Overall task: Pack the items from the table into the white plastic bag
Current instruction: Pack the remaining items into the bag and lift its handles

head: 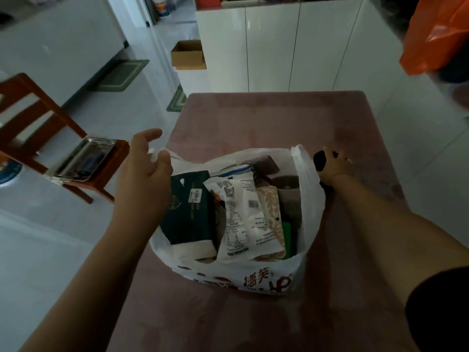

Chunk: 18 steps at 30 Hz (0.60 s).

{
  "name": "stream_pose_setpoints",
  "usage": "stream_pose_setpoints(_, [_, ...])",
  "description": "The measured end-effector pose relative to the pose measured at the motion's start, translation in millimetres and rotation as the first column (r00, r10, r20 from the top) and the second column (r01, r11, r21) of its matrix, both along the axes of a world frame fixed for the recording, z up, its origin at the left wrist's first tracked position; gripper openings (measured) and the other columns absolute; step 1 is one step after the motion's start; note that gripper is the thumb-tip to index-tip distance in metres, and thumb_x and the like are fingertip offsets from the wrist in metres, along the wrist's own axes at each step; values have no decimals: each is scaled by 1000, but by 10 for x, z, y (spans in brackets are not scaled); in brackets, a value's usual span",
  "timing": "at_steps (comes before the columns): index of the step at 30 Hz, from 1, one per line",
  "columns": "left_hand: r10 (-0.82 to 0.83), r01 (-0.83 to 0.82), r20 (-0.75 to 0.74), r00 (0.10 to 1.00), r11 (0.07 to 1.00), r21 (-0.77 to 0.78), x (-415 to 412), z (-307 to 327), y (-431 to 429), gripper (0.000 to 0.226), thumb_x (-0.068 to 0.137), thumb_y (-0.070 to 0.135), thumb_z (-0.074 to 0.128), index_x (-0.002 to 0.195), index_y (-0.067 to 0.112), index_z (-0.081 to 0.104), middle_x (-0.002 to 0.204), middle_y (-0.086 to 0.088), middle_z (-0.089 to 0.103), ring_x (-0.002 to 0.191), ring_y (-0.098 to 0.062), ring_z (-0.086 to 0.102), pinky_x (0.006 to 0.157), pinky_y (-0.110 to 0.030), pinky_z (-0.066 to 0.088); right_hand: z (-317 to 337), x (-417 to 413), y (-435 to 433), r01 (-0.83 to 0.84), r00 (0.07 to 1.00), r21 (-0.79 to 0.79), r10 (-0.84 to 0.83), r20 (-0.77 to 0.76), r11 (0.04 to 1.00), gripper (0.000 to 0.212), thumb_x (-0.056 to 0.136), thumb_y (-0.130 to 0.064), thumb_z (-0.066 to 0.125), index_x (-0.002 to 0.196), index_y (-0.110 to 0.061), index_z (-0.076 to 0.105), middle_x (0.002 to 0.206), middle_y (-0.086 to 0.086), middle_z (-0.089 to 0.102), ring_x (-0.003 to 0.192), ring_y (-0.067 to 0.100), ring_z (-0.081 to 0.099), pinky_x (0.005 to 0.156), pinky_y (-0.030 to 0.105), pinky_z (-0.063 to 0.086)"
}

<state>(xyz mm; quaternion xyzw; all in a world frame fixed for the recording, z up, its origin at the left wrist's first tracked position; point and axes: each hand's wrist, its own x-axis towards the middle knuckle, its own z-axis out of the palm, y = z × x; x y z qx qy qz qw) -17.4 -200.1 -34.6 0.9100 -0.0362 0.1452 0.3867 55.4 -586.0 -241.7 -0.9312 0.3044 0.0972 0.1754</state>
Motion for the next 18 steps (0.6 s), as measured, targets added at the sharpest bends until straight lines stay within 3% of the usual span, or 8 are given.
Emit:
stream_pose_setpoints(4, [6, -6, -19, 1000, 1000, -6, -2, -24, 15, 31, 94, 28, 40, 125, 28, 42, 119, -11, 58, 98, -22, 59, 82, -43, 50, 99, -200, 158, 138, 983, 25, -140, 119, 990, 82, 75, -45, 68, 143, -23, 28, 147, 19, 28, 132, 43, 31, 102, 54, 38])
stream_pose_setpoints(7, [0, 0, -26, 1000, 1000, -14, -17, -25, 15, 32, 95, 26, 41, 127, 26, 42, 122, -13, 56, 96, -20, 58, 77, -35, 45, 524, -450, 369, 329, 853, 138, -357, 382, 934, 72, 75, -42, 69, 135, -20, 37, 141, 17, 37, 128, 41, 38, 97, 53, 43])
stream_pose_setpoints(10, [-2, 1, -45, 999, 999, -32, 10, -25, 16, 33, 96, 26, 40, 129, 26, 41, 115, -12, 60, 85, -17, 59, 67, -27, 42, 1274, -754, 652, 305, 518, 263, -391, 761, 915, 67, 68, -27, 72, 127, -13, 42, 136, 16, 41, 126, 34, 41, 93, 35, 48])
stream_pose_setpoints(12, [-15, 12, -46, 999, 998, -62, 7, -14, 26, 32, 96, 25, 40, 128, 26, 41, 98, -6, 62, 68, -10, 56, 54, -24, 39, 1848, -1046, 1001, 99, 204, 310, -324, 924, 945, 59, 69, -21, 68, 120, -13, 41, 132, 16, 43, 123, 27, 46, 87, 9, 46])
stream_pose_setpoints(14, [-29, 24, -50, 998, 995, -95, 12, -18, 22, 33, 96, 24, 40, 128, 26, 40, 88, -3, 62, 59, -11, 53, 50, -27, 40, 2224, -1315, 1470, -180, -9, 284, -290, 957, 942, 55, 72, -12, 67, 114, -16, 32, 128, 17, 43, 119, 24, 52, 83, 8, 50])
stream_pose_setpoints(16, [-53, 43, -65, 997, 989, -142, 12, -13, 37, 34, 96, 23, 40, 129, 26, 40, 91, -6, 63, 59, -12, 52, 50, -27, 41, 2246, -1492, 1982, -352, -26, 242, -268, 963, 904, 56, 73, -6, 67, 113, -15, 29, 125, 14, 42, 118, 22, 54, 82, 18, 55])
stream_pose_setpoints(18, [-74, 61, -70, 995, 984, -170, 23, -19, 52, 34, 96, 21, 40, 129, 25, 40, 101, -12, 64, 68, -20, 57, 57, -27, 42, 2028, -1554, 2423, -397, 102, 290, -272, 957, 871, 56, 71, -8, 69, 113, -14, 32, 126, 8, 42, 118, 21, 53, 81, 26, 58])
